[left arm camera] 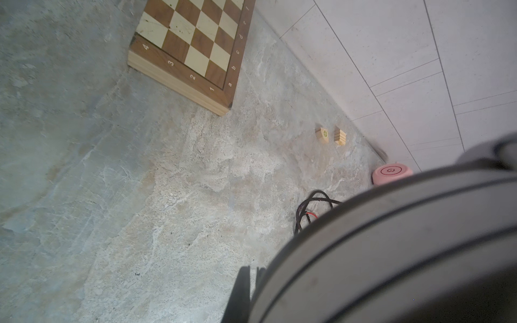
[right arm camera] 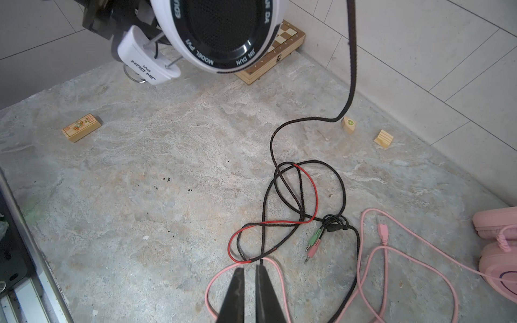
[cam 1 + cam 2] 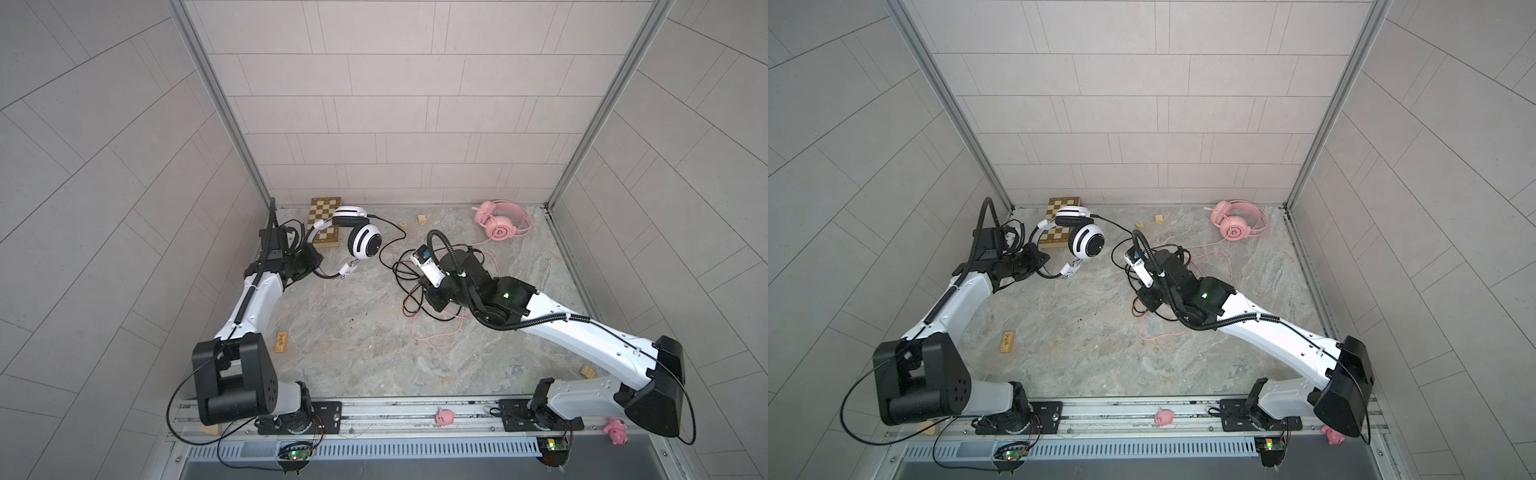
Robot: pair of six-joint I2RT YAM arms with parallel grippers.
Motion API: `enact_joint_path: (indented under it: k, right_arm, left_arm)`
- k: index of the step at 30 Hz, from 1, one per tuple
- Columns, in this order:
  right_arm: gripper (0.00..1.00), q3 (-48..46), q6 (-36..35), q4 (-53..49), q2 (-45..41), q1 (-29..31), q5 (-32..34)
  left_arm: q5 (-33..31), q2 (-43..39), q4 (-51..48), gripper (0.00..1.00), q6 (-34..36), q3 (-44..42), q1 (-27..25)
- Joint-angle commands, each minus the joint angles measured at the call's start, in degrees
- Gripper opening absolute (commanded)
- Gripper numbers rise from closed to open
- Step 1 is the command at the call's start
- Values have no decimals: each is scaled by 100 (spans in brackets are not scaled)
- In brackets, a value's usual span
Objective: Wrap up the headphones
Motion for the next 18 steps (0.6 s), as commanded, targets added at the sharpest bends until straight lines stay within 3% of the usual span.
enact_joint_path:
  k: [1, 8, 11, 13, 18]
  right_arm:
    - [11, -109, -106, -250, -295, 16, 111]
    - [11, -291, -65, -256, -655, 16, 111]
    - [13, -354, -1, -114, -592, -12, 497]
    - [19, -480, 237, 122, -454, -184, 474]
    - [50, -1079, 1265, 1570, 268, -926, -713]
  left_arm:
    - [84, -181, 92, 0, 133, 274, -142]
    - [-155, -148, -162, 0, 373, 403, -346]
    - [-131, -136, -237, 0, 412, 466, -393]
    - [-56, -167, -229, 0, 412, 486, -400]
    - [72, -358, 12, 0, 401, 379, -399]
